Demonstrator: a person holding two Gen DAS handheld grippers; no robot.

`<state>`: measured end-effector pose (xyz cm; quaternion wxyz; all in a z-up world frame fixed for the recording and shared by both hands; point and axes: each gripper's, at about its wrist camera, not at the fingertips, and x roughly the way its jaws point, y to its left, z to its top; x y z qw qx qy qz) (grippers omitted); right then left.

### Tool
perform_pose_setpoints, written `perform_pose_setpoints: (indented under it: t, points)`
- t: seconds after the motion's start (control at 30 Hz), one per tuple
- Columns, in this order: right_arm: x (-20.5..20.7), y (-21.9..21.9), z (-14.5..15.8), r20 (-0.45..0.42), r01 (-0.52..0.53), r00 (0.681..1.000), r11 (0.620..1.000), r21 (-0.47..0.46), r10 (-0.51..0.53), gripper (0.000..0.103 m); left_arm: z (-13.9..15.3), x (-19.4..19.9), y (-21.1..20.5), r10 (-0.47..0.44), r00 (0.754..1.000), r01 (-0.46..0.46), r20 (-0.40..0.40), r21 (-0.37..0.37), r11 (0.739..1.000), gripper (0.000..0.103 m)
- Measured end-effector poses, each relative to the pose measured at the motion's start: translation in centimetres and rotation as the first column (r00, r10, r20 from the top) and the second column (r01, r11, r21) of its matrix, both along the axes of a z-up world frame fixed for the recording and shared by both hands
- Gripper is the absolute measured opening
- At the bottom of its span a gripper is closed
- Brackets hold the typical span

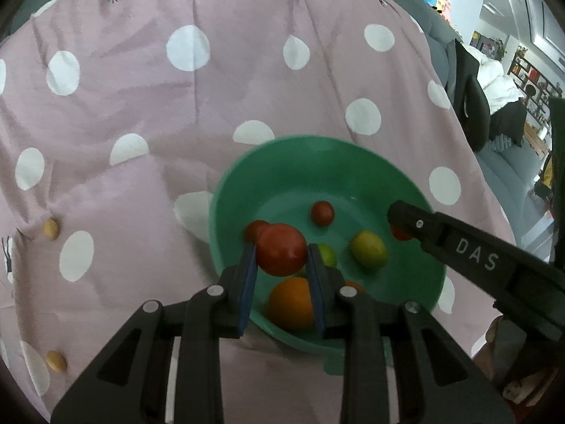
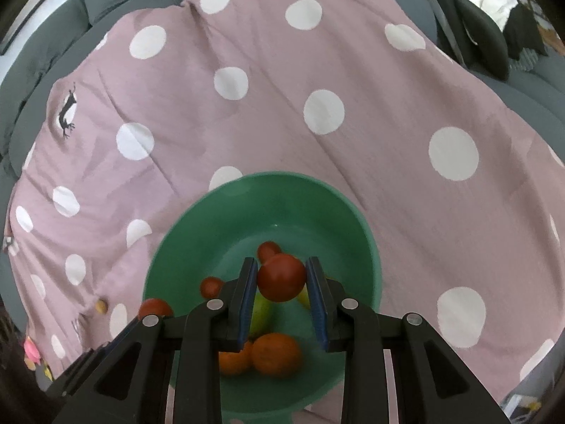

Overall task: Organize fruits
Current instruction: 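Open both tools to drop the tomatoes into the bowl, then grasp a small yellow round fruit with the left tool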

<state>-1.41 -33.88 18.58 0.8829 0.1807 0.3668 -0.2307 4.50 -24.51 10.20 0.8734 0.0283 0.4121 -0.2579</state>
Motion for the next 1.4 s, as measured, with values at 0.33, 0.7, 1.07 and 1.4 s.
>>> perform_pose_setpoints:
  t: [0.33, 0.7, 1.07, 1.4]
  points:
    - [-0.6, 0.5, 0.9, 0.042, -0.007, 0.999, 1.0, -0.017, 0.007, 0.047, 2.1, -1.2, 3.7, 0.067, 0.997, -0.066, 0.029, -0.028, 0.997, 0.069]
    - [1.3, 5.3, 1.8, 0.096, -0.202, 0.975, 0.979, -0.018, 0.203, 0.047, 0.8, -0.5, 16.9, 0.319, 0.946, -0.315, -0.058, 0.076, 0.946, 0.071]
    - [4.1, 10.5, 0.0, 0.009, -0.339, 0.94, 0.94, -0.045, 0.34, 0.047, -3.9, 0.6, 23.4, 0.432, 0.877, -0.42, -0.21, 0.103, 0.902, 0.038]
    - [5.3, 13.7, -1.4, -0.066, -0.412, 0.911, 0.908, -0.079, 0.407, 0.047, -6.1, 1.6, 23.6, 0.423, 0.863, -0.404, -0.276, 0.125, 0.906, 0.024]
